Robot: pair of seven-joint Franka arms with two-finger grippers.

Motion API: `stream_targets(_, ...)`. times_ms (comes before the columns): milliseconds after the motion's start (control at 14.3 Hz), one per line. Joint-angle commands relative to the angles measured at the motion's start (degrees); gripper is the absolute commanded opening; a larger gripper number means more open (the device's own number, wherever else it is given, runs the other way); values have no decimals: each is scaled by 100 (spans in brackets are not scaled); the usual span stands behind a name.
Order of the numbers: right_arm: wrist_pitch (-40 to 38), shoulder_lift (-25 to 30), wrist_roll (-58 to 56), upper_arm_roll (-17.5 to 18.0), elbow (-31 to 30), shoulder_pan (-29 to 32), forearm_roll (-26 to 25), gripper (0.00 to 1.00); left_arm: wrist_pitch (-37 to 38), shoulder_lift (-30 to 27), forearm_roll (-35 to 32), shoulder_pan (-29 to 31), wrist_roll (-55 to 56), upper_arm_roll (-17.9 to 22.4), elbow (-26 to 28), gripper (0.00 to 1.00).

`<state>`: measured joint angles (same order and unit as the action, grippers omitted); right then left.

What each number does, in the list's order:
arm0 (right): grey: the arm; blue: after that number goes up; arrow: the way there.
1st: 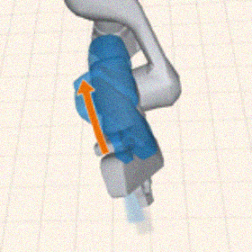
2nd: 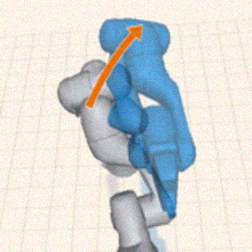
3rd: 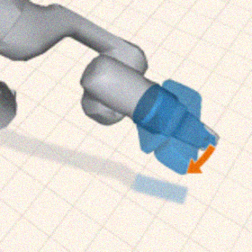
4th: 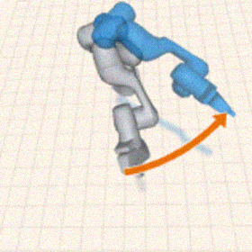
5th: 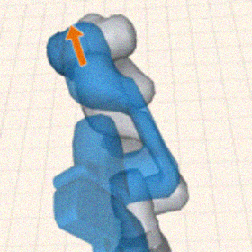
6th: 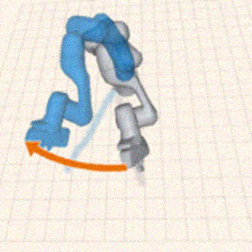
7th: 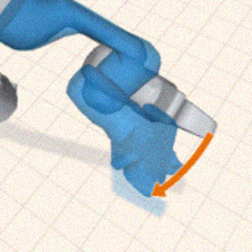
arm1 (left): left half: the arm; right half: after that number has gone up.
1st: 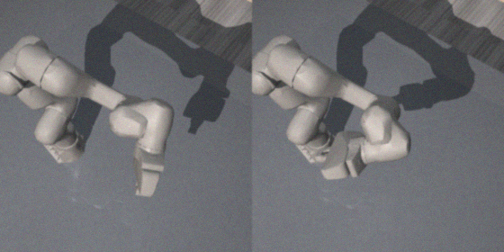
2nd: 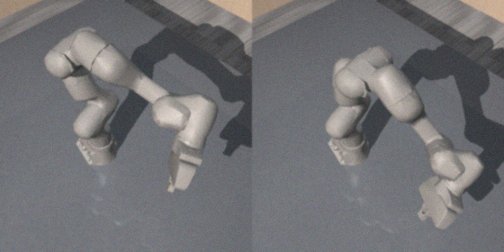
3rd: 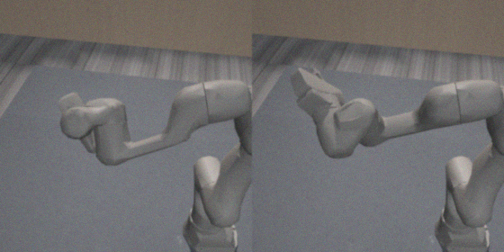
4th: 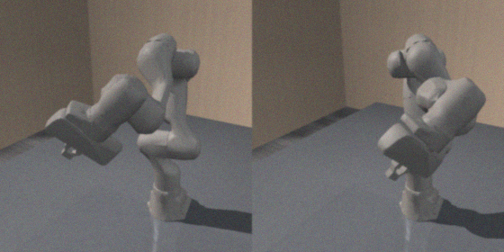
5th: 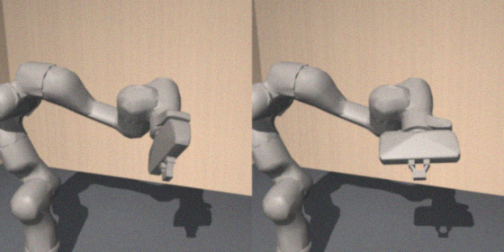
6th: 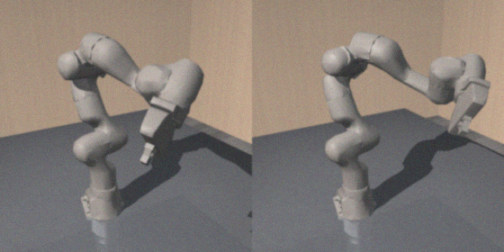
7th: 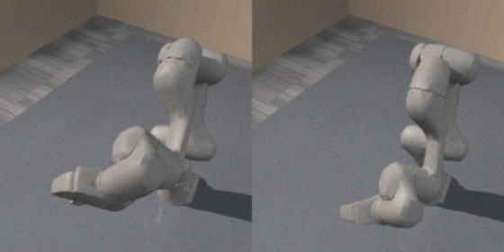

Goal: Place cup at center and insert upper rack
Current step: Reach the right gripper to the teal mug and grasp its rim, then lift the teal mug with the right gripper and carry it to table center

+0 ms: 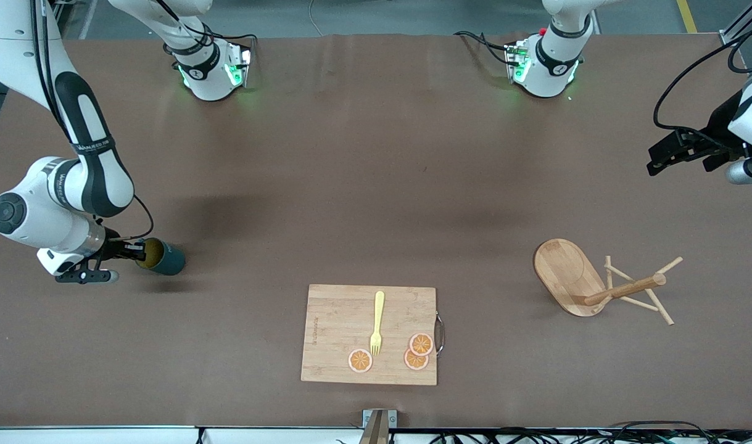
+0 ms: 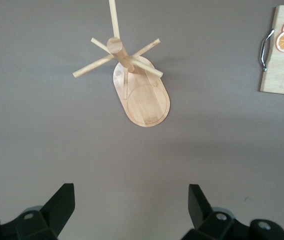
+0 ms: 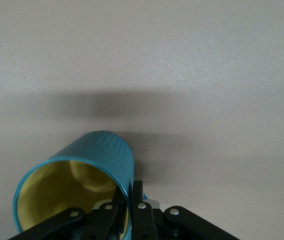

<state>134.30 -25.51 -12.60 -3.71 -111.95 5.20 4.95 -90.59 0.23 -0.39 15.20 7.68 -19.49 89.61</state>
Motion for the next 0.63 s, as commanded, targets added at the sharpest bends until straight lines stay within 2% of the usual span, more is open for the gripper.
stream_targets(0, -638, 29, 160, 37, 234, -124, 120, 0, 15, -6, -66, 62, -65, -11, 22, 100)
stream_targets(140, -1272, 142, 652, 72, 419, -351, 268, 0, -20, 21, -66, 44, -56, -28, 22, 100)
stream_targets(349, -1774, 581, 1590, 72, 393, -957, 463, 0, -47, 47, -40, 27, -48, -37, 83, 100)
stream_targets(559, -1934, 820, 3538, 81, 428, -2002, 480, 0, -91, 109, -31, 9, 32, -72, 74, 100)
